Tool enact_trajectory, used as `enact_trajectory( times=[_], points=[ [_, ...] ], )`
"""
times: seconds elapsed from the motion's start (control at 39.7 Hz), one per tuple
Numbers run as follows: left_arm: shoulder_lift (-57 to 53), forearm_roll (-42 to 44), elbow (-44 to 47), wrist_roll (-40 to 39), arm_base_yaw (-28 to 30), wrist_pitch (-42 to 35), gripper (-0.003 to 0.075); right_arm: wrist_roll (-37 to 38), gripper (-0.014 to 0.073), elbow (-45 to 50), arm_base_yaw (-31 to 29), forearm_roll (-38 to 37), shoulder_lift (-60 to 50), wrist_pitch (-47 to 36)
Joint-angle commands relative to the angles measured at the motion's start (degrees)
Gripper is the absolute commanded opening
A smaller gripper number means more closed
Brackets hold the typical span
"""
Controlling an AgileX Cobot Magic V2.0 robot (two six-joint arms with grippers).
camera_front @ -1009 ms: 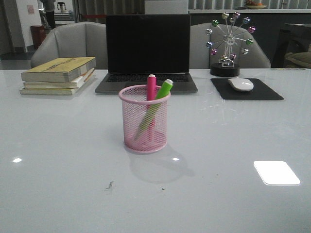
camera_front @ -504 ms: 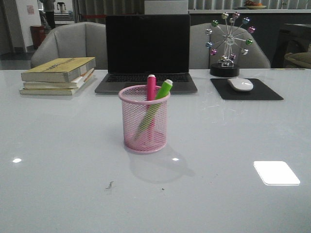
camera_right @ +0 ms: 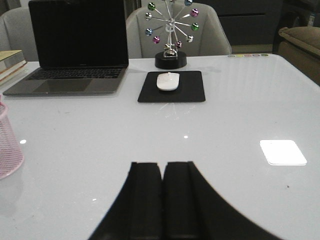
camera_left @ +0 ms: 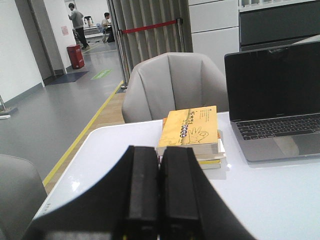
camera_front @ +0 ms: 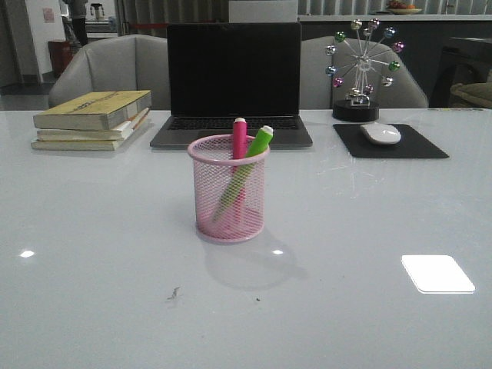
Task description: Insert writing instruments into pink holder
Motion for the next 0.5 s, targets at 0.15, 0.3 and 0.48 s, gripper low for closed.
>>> enact_trajectory(
  times=[0.15,0.3,0.48],
  points=[
    [-0.2,-0.2,-1.7,0.0,0.2,-4.7,0.0092,6.0,0.0057,2.7,-0.3,-9.7,-0.9,-11.2],
    [-0.2,-0.2,-1.7,0.0,0.2,-4.7,0.0092,6.0,0.0057,4.0,-0.3,-9.8,-0.9,-11.2],
    [-0.2,-0.2,-1.7,0.0,0.2,-4.7,0.0092,6.0,0.0057,4.0,-0.1,-9.8,-1.2,-9.2]
  ],
)
